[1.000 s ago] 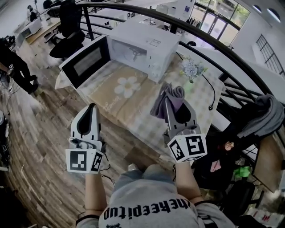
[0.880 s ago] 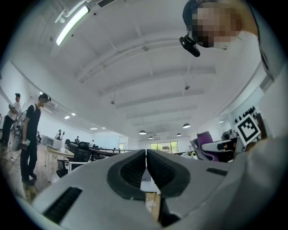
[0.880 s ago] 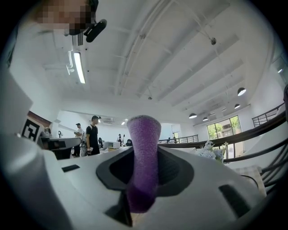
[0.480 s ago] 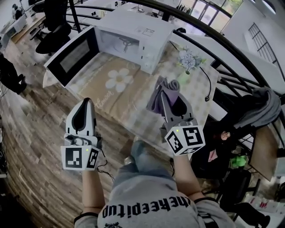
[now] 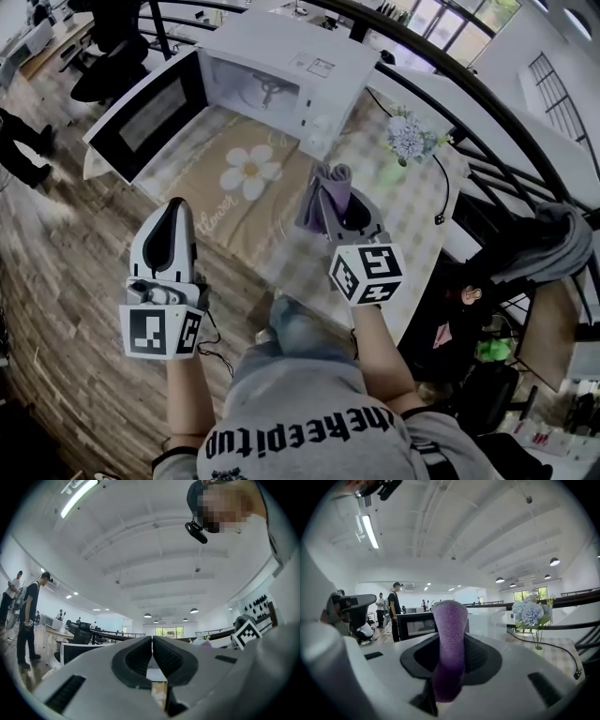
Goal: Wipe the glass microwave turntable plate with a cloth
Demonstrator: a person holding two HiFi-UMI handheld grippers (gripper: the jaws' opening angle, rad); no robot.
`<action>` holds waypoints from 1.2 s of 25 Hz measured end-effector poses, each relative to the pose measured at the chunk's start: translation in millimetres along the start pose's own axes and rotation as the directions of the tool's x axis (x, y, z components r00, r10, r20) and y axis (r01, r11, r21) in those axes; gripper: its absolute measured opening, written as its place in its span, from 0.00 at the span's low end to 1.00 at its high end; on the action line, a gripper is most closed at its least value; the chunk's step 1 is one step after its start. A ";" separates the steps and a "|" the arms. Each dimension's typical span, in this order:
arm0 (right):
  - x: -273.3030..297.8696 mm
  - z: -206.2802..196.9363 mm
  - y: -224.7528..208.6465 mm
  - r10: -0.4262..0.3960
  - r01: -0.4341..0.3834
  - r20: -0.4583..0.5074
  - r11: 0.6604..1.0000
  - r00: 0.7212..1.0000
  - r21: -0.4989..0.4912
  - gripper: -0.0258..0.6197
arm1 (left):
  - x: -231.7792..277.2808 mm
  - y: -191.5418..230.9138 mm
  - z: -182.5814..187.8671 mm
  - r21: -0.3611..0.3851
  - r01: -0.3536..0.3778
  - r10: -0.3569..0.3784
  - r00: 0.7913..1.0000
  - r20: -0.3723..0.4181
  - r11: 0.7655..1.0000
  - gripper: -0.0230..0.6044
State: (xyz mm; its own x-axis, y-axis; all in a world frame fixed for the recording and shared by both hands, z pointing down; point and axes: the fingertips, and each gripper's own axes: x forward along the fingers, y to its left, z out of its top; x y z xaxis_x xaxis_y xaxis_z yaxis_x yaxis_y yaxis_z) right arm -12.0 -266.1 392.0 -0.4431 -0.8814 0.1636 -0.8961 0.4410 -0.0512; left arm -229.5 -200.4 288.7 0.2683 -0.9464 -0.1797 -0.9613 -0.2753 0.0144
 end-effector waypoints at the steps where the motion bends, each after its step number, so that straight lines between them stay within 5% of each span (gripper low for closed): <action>1: 8.0 -6.3 -0.7 0.006 -0.006 -0.022 1.000 1.000 0.004 0.21 | 1.9 2.9 -1.2 -0.001 -0.006 0.006 1.000 -0.001 1.000 0.05; 13: 86.4 -102.9 -6.0 0.068 -0.060 -0.314 0.998 0.947 0.037 0.21 | 26.5 28.4 -24.5 -0.005 -0.052 0.052 0.998 -0.044 0.999 0.05; 30: 142.6 -205.4 7.0 0.087 -0.098 -0.532 0.995 0.842 0.007 0.21 | 44.1 43.5 -53.4 0.017 -0.106 0.107 0.986 -0.128 0.994 0.05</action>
State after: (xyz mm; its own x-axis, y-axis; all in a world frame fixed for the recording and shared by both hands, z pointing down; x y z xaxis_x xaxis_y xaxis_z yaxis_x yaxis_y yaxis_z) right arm -75.9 -354.0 617.3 -0.4366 -0.6142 0.6573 -0.8484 0.5242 -0.0737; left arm -256.1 -263.0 333.9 0.1699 -0.9842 -0.0497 -0.9852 -0.1709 0.0162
